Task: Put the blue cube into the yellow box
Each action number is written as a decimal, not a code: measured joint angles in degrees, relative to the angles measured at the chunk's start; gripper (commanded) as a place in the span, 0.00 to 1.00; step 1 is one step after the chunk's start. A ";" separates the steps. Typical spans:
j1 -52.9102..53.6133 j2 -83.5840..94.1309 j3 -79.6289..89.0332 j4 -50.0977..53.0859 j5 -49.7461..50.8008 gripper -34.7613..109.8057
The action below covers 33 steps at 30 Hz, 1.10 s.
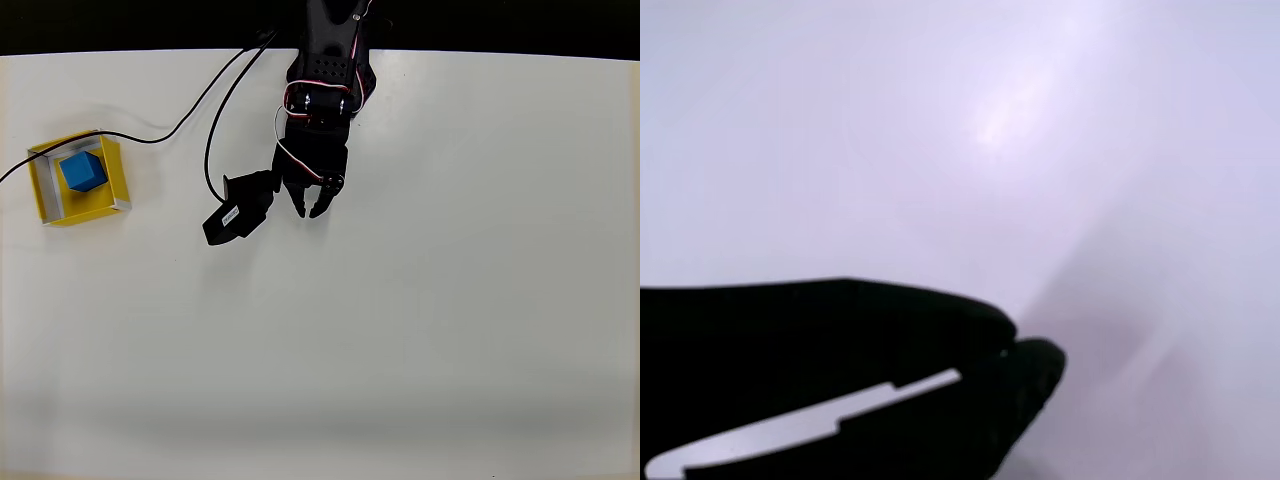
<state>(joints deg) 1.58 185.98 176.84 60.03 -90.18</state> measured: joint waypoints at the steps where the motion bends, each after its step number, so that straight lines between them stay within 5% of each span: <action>1: -0.09 0.70 0.53 0.97 0.00 0.24; 16: -1.49 4.04 1.76 16.44 -2.20 0.24; 33: 0.00 4.04 1.76 16.79 -2.46 0.25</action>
<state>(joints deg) 1.58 190.02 178.59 76.82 -92.64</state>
